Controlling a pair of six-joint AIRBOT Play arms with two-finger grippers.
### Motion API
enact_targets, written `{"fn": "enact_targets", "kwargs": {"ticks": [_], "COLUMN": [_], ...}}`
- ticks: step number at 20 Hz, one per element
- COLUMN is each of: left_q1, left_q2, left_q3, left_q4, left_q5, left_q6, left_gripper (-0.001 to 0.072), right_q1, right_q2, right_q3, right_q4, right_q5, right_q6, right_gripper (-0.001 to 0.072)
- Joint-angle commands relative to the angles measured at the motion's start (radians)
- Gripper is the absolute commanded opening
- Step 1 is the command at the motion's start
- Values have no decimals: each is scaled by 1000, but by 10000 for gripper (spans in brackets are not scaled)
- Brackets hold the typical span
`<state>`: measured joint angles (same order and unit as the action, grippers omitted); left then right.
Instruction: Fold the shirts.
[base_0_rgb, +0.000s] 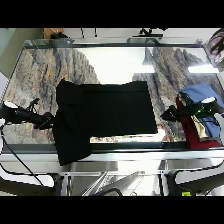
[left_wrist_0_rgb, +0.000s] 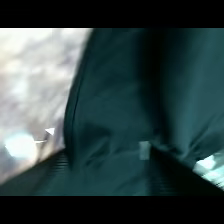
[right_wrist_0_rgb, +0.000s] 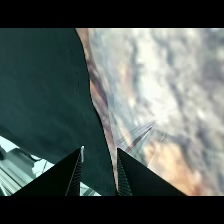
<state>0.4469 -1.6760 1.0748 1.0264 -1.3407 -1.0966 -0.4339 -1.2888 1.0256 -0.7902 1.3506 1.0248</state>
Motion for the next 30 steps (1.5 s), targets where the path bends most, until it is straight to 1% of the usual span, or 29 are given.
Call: {"fn": "enact_targets", "kwargs": {"ticks": [1,2,4,6,9,11,14,17,18,19,20,22,23,24,25,26,28,29,30], "left_q1": [0,1,1,0,0,0,0,0,0,0,0,0,0,2,3,4,4,4,5], "left_q2": [-24,-24,-24,-24,-24,-24,-24,-24,-23,-15,6,88,143,209,281,351,484,542,599], "left_q3": [-8,-7,14,54,119,151,187,211,217,219,219,220,232,255,295,341,467,538,616], "left_q4": [-53,-53,-53,-60,-59,-59,-59,-60,-60,-61,-61,-62,-68,-114,-199,-308,-586,-702,-782], "left_q5": [41,32,-2,-43,-86,-100,-101,-139,-157,-167,-172,-159,-155,-158,-161,-154,-122,-97,-50], "left_q6": [61,75,86,84,51,36,14,9,5,3,4,4,4,5,14,21,40,41,40], "left_gripper": [260,135,14,14,14,13,13,14,13,13,13,12,12,12,12,12,12,12,12], "right_q1": [1,1,1,2,3,23,96,193,213,225,229,225,222,221,219,219,219,219,219], "right_q2": [12,12,12,11,9,-5,-44,-57,-53,-41,-24,34,82,132,188,238,332,373,409], "right_q3": [-34,-42,-56,-79,-127,-149,-156,-153,-145,-129,-105,-24,34,97,177,258,426,510,592], "right_q4": [-4,-11,-20,-22,-21,-21,-18,2,29,55,76,124,148,177,229,298,452,507,527], "right_q5": [0,-2,-6,-25,-66,-69,-69,-68,-66,-60,-53,-10,3,3,3,-2,-51,-93,-134], "right_q6": [-7,-7,-8,-13,-34,-45,-45,-46,-52,-61,-60,-65,-68,-69,-85,-108,-170,-186,-188], "right_gripper": [247,247,247,247,247,247,247,235,170,84,83,20,20,20,20,20,21,21,21]}}
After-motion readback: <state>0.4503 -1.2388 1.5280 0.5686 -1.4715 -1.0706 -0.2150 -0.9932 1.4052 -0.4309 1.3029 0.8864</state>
